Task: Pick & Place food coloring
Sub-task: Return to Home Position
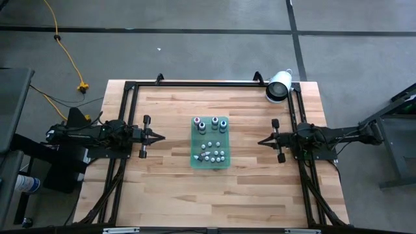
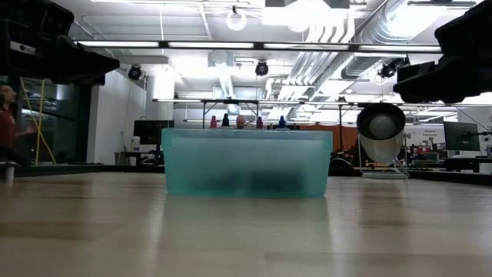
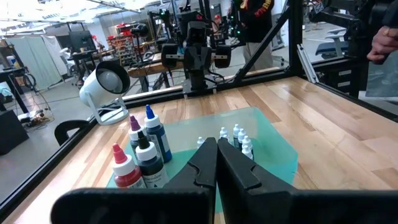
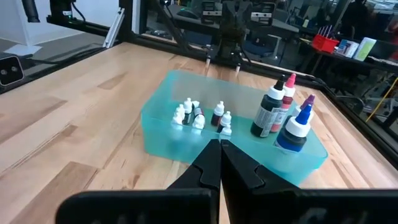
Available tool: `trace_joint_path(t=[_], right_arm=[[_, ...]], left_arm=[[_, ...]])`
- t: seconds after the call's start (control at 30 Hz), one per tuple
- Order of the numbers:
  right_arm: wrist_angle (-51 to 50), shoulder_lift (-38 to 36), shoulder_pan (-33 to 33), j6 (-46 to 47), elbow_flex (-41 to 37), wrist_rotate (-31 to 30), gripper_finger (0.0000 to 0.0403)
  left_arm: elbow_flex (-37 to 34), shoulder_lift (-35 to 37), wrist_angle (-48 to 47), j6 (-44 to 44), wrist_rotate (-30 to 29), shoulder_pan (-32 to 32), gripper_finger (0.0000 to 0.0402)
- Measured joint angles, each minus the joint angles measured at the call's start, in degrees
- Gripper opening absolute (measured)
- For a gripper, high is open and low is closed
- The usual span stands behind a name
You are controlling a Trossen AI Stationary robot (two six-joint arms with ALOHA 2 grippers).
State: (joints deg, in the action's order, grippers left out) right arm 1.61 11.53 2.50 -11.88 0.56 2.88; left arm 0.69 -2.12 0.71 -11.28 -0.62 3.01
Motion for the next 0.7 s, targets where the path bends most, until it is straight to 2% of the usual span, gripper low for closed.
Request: trace_joint_path(t=[0.17, 0.53, 0.7], right_arm=[[-0.5, 0.2, -0.4, 0.0, 0.0, -2.1, 0.0], [-0.6, 1.3, -3.7, 1.5, 0.0, -2.7, 0.0], [-0.1, 1.3, -3.7, 2.7, 0.0, -5.7, 0.0]], left_arm=[[0.0, 0.0, 0.0, 0.0, 0.0, 0.0, 0.0], [0.0, 0.0, 0.0, 0.0, 0.0, 0.0, 0.0], [0.0, 0.0, 0.0, 0.0, 0.0, 0.0, 0.0]])
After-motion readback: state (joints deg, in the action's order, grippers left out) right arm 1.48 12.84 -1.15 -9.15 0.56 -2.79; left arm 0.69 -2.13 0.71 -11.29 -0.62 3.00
